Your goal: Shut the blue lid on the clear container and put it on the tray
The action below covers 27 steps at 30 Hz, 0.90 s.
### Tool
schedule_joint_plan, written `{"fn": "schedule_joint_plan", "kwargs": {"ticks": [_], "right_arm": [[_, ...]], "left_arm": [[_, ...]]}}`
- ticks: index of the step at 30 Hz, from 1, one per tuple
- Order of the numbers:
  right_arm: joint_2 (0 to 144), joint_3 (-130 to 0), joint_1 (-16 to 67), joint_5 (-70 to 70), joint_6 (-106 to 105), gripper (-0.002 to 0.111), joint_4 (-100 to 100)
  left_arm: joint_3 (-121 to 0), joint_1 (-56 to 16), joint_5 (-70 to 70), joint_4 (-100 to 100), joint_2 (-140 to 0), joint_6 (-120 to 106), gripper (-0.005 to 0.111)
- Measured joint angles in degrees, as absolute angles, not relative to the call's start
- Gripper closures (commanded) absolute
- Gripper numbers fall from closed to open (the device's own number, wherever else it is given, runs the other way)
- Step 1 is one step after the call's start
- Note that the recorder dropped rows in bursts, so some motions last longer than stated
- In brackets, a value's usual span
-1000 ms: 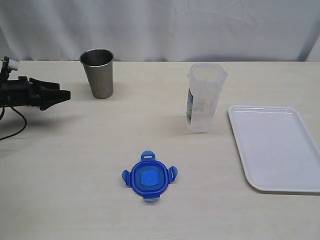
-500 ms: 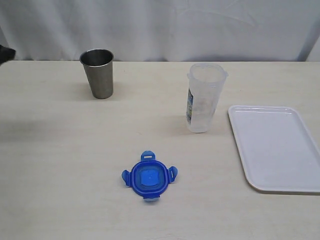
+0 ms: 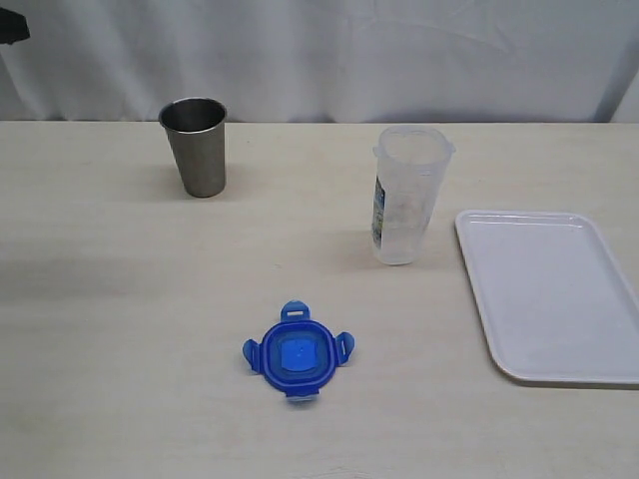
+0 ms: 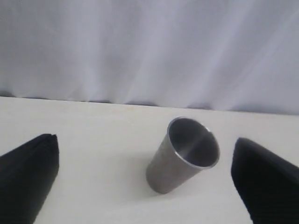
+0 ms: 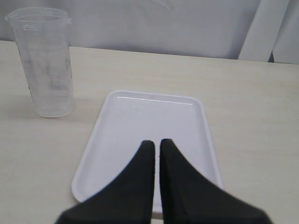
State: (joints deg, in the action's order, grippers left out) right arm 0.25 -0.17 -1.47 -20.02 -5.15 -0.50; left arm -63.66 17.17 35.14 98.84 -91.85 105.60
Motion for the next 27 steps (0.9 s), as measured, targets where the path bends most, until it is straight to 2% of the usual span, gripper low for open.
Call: {"fn": "schedule_joint_plan", "kwargs": {"ticks": [6, 9, 12, 16, 17, 20, 24, 27], "right_arm": [[0.3, -0.2, -1.5, -20.0, -5.2, 0.104, -0.5], [0.3, -0.2, -1.5, -20.0, -5.2, 0.104, -0.5], [0.3, -0.2, -1.5, -20.0, -5.2, 0.104, -0.5], [0.3, -0.2, -1.5, -20.0, -5.2, 0.104, -0.5], [0.3, -0.2, -1.5, -20.0, -5.2, 0.104, -0.5], [0.3, -0.2, -1.5, -20.0, -5.2, 0.104, -0.5], [0.3, -0.2, -1.5, -20.0, -5.2, 0.104, -0.5], [0.3, -0.2, -1.5, -20.0, -5.2, 0.104, -0.5]], "left_arm": [[-64.1, 17.3, 30.5, 99.6, -90.9, 109.1, 0.008], [-62.7, 17.3, 21.9, 100.0, -88.2, 105.8, 0.008], [-60.2, 17.2, 3.9, 100.4, -85.5, 99.1, 0.008], [-58.8, 15.1, -30.2, 97.6, -85.4, 82.8, 0.008], [-59.9, 14.6, -36.0, 93.7, -86.4, 77.4, 0.008], [-64.7, 13.9, -42.0, 72.7, -90.3, 57.3, 0.008], [-68.9, 12.0, -43.3, 39.7, -95.0, 26.2, 0.008], [-68.6, 9.6, -42.7, 23.8, -95.8, 10.7, 0.008]]}}
